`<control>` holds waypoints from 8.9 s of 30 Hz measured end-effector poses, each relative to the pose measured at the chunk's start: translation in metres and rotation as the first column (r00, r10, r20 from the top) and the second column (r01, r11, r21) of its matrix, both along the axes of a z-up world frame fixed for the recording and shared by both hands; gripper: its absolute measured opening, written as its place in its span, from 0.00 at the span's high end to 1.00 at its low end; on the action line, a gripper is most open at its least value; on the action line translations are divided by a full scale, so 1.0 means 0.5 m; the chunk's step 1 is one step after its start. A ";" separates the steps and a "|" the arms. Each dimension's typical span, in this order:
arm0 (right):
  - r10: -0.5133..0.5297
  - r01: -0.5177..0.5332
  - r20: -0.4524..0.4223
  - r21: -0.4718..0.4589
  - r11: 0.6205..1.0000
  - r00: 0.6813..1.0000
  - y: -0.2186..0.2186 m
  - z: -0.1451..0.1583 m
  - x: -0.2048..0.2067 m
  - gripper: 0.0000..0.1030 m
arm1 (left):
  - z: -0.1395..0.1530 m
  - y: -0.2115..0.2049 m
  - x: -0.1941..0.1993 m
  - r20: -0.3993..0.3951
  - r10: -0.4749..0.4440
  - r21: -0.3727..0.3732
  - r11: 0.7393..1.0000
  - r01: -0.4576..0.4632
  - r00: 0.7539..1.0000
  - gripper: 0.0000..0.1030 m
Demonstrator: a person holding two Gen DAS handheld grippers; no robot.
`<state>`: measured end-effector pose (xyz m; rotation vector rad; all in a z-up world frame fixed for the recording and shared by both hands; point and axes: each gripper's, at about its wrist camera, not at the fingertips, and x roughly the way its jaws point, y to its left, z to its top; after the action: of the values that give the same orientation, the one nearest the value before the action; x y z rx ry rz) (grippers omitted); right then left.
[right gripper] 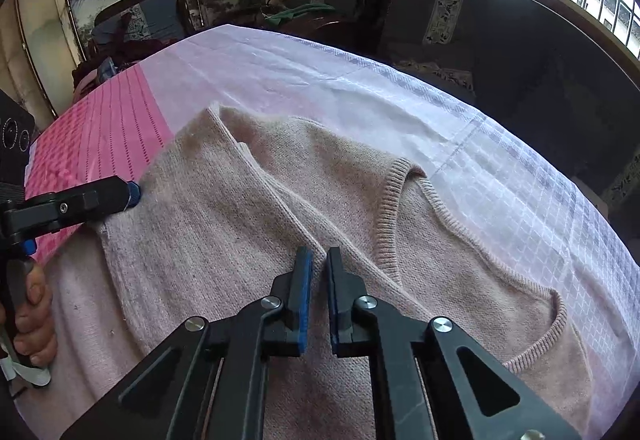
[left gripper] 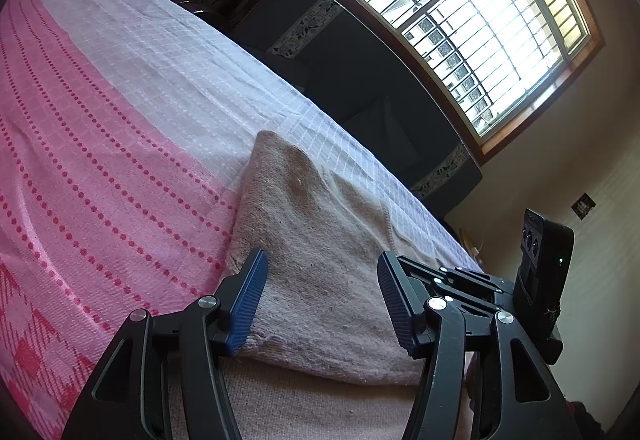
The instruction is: Fold small clothes
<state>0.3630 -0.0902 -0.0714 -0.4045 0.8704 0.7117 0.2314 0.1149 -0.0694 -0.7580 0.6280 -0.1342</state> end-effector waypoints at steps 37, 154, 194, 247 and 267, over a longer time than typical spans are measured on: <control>0.073 -0.072 -0.013 0.039 0.997 0.997 0.016 0.008 0.007 0.64 | 0.007 -0.011 -0.007 0.003 -0.011 0.011 1.000 0.011 1.000 0.36; -0.357 0.534 -0.405 0.525 0.663 0.841 -0.611 -0.049 -0.726 0.39 | 0.022 -0.126 -0.532 -0.235 -0.294 0.591 0.713 0.376 0.927 0.25; -0.240 0.521 -0.464 0.791 0.320 0.853 -0.699 0.145 -0.470 0.91 | 0.202 -0.061 -0.216 -0.080 -0.356 -0.014 0.934 0.356 0.931 0.89; -0.394 0.707 -0.592 0.522 0.478 0.703 -0.664 -0.051 -0.713 0.25 | -0.002 -0.006 -0.417 -0.219 -0.355 -0.031 0.933 0.357 0.909 0.85; -0.234 0.662 -0.638 0.595 0.455 0.734 -0.614 -0.069 -0.695 0.92 | 0.031 -0.019 -0.435 -0.158 -0.439 -0.091 0.898 0.430 0.885 0.91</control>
<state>0.0155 -0.3974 -0.1060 0.8828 0.9557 0.6015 0.0140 0.1051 -0.0541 -0.6736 0.9617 -0.5045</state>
